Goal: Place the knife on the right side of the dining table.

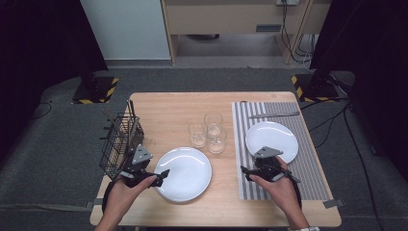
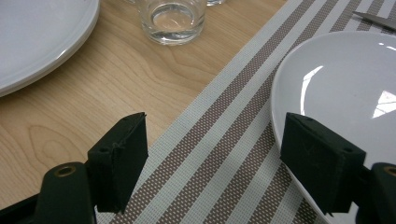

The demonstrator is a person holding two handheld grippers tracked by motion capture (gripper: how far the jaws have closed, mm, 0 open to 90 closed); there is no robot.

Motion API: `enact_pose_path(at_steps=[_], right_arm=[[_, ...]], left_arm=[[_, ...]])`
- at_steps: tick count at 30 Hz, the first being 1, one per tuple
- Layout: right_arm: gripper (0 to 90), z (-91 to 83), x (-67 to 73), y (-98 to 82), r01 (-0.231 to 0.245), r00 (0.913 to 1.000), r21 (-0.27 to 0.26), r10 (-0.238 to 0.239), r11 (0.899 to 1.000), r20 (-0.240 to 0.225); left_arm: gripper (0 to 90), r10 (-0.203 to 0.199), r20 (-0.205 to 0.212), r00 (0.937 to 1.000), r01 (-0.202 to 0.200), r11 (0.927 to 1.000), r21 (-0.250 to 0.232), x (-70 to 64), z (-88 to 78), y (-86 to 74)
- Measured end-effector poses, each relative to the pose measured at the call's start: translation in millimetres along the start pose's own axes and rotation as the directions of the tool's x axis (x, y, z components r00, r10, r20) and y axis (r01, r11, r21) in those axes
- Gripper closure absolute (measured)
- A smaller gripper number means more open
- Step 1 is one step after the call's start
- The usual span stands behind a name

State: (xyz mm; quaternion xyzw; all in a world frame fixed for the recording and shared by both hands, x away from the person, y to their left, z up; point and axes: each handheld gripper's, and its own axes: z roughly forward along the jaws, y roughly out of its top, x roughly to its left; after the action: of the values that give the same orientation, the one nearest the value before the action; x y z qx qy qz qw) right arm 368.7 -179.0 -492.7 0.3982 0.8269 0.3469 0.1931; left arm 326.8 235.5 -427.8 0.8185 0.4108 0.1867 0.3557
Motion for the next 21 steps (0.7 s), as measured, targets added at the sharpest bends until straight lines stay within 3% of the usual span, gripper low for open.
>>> enact_pose_path(at_steps=[9, 21], right_arm=[[24.5, -2.1, 1.3, 0.0, -0.004, 1.0, 0.002, 0.004, 1.0, -0.008], [27.5, -6.1, -0.1, 1.3, 0.003, 1.0, -0.007, -0.003, 1.0, -0.009]], left_arm=[[6.7, 0.001, -0.055, 0.9985, -0.002, 0.9999, -0.011, 10.3, -22.8, 6.9], [6.6, -0.001, -0.1, 0.995, 0.0, 0.9999, -0.013, 25.7, -40.7, 9.2]])
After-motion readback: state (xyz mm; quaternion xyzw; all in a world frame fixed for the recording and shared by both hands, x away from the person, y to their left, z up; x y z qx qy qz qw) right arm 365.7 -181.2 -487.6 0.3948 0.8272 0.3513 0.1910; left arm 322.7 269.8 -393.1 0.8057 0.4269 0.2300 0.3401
